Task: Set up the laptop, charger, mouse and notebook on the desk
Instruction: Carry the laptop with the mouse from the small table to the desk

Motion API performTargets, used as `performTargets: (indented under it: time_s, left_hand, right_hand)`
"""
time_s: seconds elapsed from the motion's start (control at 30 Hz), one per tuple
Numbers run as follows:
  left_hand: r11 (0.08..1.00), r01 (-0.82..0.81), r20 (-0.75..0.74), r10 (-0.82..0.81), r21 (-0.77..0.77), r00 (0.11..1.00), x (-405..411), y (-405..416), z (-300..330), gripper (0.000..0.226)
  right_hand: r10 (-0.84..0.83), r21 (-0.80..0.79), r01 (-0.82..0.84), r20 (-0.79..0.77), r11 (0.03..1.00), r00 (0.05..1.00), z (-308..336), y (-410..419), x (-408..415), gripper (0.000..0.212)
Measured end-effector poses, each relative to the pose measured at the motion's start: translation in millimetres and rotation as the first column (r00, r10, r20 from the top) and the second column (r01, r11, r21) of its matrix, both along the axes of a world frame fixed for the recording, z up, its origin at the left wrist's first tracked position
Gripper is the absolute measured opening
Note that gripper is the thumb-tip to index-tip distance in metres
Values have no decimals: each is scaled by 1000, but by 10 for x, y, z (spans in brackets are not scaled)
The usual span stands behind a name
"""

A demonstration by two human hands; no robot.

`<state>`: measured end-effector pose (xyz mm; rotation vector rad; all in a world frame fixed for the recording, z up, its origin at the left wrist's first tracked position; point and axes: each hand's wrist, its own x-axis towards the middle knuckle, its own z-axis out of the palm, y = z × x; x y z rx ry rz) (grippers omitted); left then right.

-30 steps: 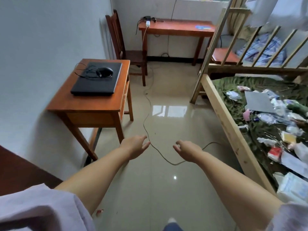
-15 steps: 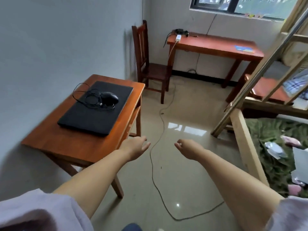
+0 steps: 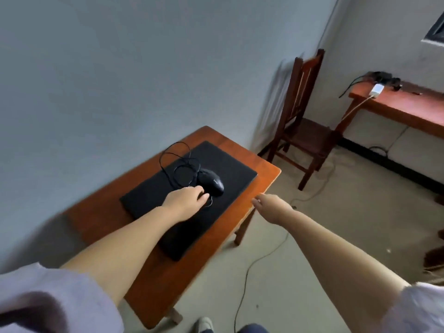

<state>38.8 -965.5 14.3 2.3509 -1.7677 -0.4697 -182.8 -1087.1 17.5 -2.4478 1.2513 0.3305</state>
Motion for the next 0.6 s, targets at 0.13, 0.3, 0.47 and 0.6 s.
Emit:
performTargets:
  time_s: [0.13, 0.3, 0.47, 0.6]
  left_hand:
    - [982, -184, 29, 183, 36, 983, 333, -18, -111, 38]
    - [866, -490, 26, 490, 93, 871, 580, 170, -374, 41]
    - [657, -753, 99, 748, 33, 657, 380, 320, -609, 38]
    - [427, -899, 131, 890, 99, 438, 119, 296, -724, 49]
  right_hand:
    - [77, 41, -78, 43, 996, 996, -41, -487, 506, 36]
    - [257, 33, -259, 46, 965, 965, -220, -1087, 1044, 39]
    - [350, -2, -351, 71, 936, 934, -405, -1563, 1402, 39]
    - [355, -77, -351, 51, 933, 933, -493, -1707, 1528, 40]
